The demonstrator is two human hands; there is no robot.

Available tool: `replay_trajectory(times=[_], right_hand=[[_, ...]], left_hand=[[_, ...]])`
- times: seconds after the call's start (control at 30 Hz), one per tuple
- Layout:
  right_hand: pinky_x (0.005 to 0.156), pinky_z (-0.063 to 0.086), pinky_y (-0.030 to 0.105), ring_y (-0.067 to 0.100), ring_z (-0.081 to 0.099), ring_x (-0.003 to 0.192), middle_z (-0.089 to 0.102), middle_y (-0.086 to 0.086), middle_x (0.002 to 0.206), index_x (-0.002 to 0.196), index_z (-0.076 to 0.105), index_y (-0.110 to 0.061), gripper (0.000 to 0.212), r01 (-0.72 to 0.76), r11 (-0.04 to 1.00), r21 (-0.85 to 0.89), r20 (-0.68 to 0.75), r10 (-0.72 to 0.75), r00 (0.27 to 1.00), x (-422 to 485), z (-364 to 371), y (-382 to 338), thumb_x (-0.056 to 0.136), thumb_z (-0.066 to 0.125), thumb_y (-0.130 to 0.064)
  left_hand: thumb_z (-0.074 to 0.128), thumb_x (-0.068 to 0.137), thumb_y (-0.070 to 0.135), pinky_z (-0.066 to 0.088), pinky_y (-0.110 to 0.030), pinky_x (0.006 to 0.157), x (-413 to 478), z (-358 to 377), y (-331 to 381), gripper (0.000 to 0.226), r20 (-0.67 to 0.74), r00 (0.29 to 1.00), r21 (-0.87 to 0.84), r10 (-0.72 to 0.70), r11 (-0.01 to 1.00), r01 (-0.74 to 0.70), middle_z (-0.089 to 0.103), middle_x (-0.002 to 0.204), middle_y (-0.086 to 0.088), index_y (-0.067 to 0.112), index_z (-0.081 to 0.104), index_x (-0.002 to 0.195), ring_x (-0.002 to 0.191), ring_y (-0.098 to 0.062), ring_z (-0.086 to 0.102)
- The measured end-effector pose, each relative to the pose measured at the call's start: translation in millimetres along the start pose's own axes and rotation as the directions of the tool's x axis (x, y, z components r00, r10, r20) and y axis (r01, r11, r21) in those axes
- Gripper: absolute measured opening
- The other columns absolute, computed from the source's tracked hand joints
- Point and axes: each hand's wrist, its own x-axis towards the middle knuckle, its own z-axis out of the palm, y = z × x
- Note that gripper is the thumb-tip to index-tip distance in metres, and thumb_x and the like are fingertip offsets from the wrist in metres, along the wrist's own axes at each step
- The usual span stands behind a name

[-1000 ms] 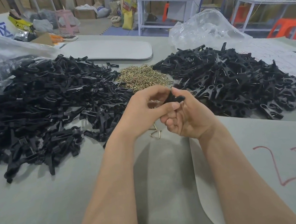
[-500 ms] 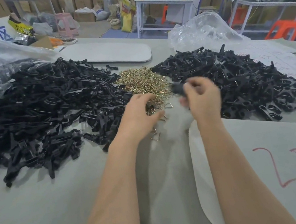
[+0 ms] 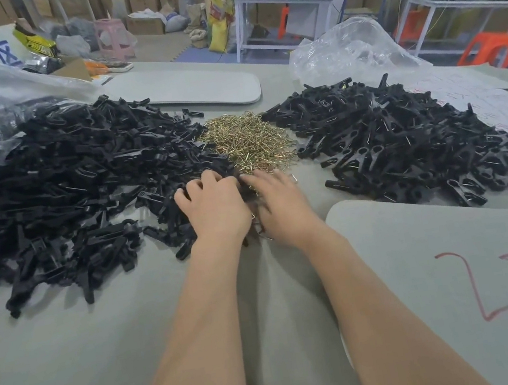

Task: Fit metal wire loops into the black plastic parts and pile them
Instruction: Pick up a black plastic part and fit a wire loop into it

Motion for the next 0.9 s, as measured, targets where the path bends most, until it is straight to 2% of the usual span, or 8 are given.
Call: replay_trajectory(times=[0.03,0.1,0.17,0.33,0.47,0.6,0.77,0.9], right_hand=[[0.115,0.017,0.044,0.024,0.02,0.143,0.031,0.0,0.153,0.145,0.032,-0.026,0.057,-0.007,1.0,-0.006,0.015,0.007,1.0,0.5,3.5,-1.0,0.092,0.039,-0.008],[0.109,0.028,0.043,0.027,0.036,0.133,0.046,0.0,0.143,0.139,0.042,-0.024,0.048,-0.01,1.0,0.02,-0.039,0.01,0.999,1.4,5.0,-1.4,0.093,0.041,-0.012],[0.104,0.033,0.041,0.03,0.044,0.122,0.052,0.004,0.134,0.133,0.05,-0.023,0.041,-0.037,0.999,0.034,-0.092,0.04,0.995,1.8,3.4,0.1,0.093,0.044,-0.015],[0.098,0.034,0.036,0.029,0.047,0.114,0.056,0.007,0.118,0.116,0.063,-0.022,0.027,-0.14,0.988,0.064,-0.131,0.148,0.98,0.4,2.6,3.1,0.092,0.051,-0.026],[0.095,0.033,0.035,0.029,0.045,0.113,0.054,0.007,0.116,0.113,0.063,-0.022,0.028,-0.176,0.983,0.053,-0.133,0.182,0.974,-0.3,2.0,0.0,0.09,0.057,-0.037],[0.095,0.033,0.035,0.027,0.045,0.113,0.053,0.005,0.116,0.113,0.063,-0.023,0.024,-0.193,0.979,0.068,-0.151,0.201,0.968,-1.9,2.4,-3.0,0.092,0.055,-0.032],[0.092,0.041,0.039,0.027,0.051,0.106,0.056,0.007,0.11,0.101,0.064,-0.016,0.016,-0.232,0.968,0.096,-0.169,0.245,0.955,-1.1,-1.0,-2.2,0.091,0.052,-0.019],[0.098,0.039,0.039,0.027,0.049,0.114,0.057,0.008,0.119,0.116,0.06,-0.016,0.029,-0.281,0.956,0.084,-0.206,0.293,0.934,-1.6,-3.9,3.5,0.09,0.048,-0.016]], left_hand=[[0.054,0.089,0.022,0.011,-0.046,0.112,0.1,0.0,0.6,0.029,0.0,1.0,-0.001,-0.004,1.0,0.004,0.041,0.134,-0.002,0.029,0.06,0.117,0.129,-0.031,0.031],[0.052,0.088,0.019,0.013,-0.046,0.111,0.5,-0.3,1.5,0.03,0.006,1.0,-0.005,-0.009,1.0,0.009,0.043,0.132,-0.002,0.03,0.061,0.115,0.128,-0.03,0.031],[0.053,0.088,0.018,0.016,-0.044,0.108,1.1,-1.0,1.4,0.03,0.0,1.0,-0.021,-0.024,0.999,0.024,0.047,0.129,-0.003,0.029,0.061,0.114,0.126,-0.03,0.032],[0.059,0.086,0.023,0.019,-0.043,0.106,0.7,-2.5,-2.1,0.034,-0.035,0.994,-0.015,-0.103,0.995,0.103,0.042,0.133,-0.005,0.024,0.057,0.12,0.126,-0.03,0.033],[0.06,0.085,0.024,0.018,-0.042,0.107,0.7,-1.4,-2.2,0.035,-0.036,0.991,0.004,-0.127,0.992,0.128,0.041,0.134,-0.006,0.023,0.056,0.12,0.127,-0.03,0.032],[0.054,0.086,0.011,0.022,-0.044,0.102,3.7,-0.6,-4.2,0.031,-0.054,0.988,-0.011,-0.148,0.989,0.147,0.047,0.126,-0.005,0.025,0.058,0.114,0.122,-0.03,0.037],[0.057,0.085,0.015,0.024,-0.045,0.1,4.7,1.9,-5.4,0.029,-0.076,0.983,-0.019,-0.168,0.986,0.167,0.052,0.121,-0.007,0.022,0.055,0.113,0.118,-0.03,0.042],[0.052,0.085,0.006,0.025,-0.043,0.096,6.6,-0.5,-6.1,0.034,-0.111,0.976,-0.105,-0.188,0.979,0.176,0.054,0.115,-0.005,0.022,0.052,0.115,0.11,-0.027,0.049]])
